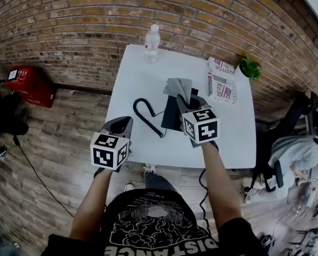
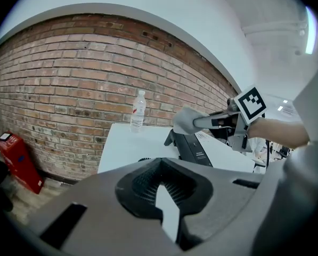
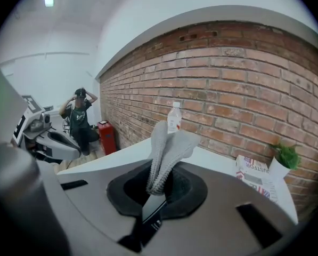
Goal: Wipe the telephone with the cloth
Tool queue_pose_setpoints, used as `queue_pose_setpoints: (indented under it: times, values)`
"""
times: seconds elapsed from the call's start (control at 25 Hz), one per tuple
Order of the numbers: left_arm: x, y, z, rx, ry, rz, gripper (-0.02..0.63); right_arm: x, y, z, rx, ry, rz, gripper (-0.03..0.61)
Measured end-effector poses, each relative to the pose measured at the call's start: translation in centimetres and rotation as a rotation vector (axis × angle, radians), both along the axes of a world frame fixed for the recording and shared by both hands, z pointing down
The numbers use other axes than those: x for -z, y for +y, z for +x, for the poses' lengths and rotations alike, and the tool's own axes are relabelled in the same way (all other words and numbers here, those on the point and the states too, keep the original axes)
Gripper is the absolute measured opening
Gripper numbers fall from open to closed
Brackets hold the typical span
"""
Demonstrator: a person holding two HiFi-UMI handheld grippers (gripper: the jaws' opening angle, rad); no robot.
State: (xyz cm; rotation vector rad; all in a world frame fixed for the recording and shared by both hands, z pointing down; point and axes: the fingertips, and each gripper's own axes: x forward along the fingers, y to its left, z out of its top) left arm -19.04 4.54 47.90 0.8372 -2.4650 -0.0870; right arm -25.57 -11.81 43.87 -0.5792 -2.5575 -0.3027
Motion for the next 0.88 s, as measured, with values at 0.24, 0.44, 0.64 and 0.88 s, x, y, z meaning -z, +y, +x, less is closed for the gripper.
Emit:
queue_pose_setpoints:
  times: [0.24, 0.44, 0.64, 0.88]
  values:
    - [-0.2, 0.3, -2.0, 0.040, 0.003, 0.008, 0.006, 0.8, 0.1, -4.5, 0.053, -0.012, 0.064, 0.012]
    - [-0.7, 1.0, -3.2, 0.080, 0.014, 0.004, 0.006, -0.8, 0.9, -7.1, 0.123, 0.012, 0.149, 0.012]
    - [-1.2, 1.9, -3.9, 0.115, 0.033, 0.001, 0.006, -3.3, 1.7, -8.4, 0.178, 0.075, 0.201, 0.012]
    - [-1.8, 2.4, -4.3, 0.133, 0.045, 0.001, 0.006, -5.9, 2.5, -8.5, 0.231, 0.139, 0.269, 0.012]
